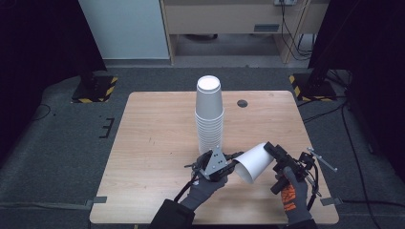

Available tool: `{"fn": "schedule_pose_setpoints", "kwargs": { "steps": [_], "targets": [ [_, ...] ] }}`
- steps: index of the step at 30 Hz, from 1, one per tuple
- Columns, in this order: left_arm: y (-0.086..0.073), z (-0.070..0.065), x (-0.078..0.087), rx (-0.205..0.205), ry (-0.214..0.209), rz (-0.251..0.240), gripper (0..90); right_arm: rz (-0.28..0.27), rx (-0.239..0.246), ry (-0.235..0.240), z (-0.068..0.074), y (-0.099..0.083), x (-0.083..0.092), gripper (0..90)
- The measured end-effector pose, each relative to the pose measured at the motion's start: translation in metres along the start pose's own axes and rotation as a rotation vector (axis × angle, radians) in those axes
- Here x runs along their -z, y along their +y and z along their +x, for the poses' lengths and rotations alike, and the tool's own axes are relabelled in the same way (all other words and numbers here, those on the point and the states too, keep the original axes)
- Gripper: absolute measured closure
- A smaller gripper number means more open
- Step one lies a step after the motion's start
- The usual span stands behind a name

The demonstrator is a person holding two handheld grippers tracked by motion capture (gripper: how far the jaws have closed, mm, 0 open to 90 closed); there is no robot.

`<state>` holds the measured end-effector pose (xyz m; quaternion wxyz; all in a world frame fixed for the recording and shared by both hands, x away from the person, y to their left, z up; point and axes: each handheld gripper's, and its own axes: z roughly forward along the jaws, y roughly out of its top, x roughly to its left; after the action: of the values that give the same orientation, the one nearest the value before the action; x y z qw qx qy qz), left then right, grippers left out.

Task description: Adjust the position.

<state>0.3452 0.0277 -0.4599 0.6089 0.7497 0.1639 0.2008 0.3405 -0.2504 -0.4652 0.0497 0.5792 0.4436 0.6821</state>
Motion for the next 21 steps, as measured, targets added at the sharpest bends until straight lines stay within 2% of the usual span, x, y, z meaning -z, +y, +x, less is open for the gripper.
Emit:
{"fn": "schedule_pose_setpoints", "kwargs": {
  "steps": [2,4,9,14,15,16,21],
  "targets": [
    [0.000,0.001,0.003,-0.002,-0.002,0.007,86.3,-0.001,0.038,-0.024,-0.001,0.002,0.000,8.2],
    [0.001,0.001,0.006,-0.003,-0.002,0.014,86.3,-0.004,0.042,-0.026,-0.001,0.002,0.000,8.4],
    [0.003,0.004,0.014,-0.002,-0.002,0.025,86.3,-0.024,0.077,-0.074,-0.009,0.009,0.005,8.7],
    [0.005,0.008,0.026,0.020,0.000,0.025,86.4,-0.024,0.106,-0.109,-0.013,0.012,0.007,8.7],
    [0.005,0.010,0.029,0.022,-0.001,0.028,86.4,-0.025,0.123,-0.117,-0.014,0.012,0.007,8.7],
    [0.006,0.011,0.032,0.021,0.003,0.030,86.1,-0.018,0.161,-0.145,-0.015,0.013,0.008,8.7],
    [0.002,0.016,0.045,0.041,0.016,0.034,86.8,0.001,0.196,-0.176,-0.018,0.012,0.008,8.9]
  ]
}}
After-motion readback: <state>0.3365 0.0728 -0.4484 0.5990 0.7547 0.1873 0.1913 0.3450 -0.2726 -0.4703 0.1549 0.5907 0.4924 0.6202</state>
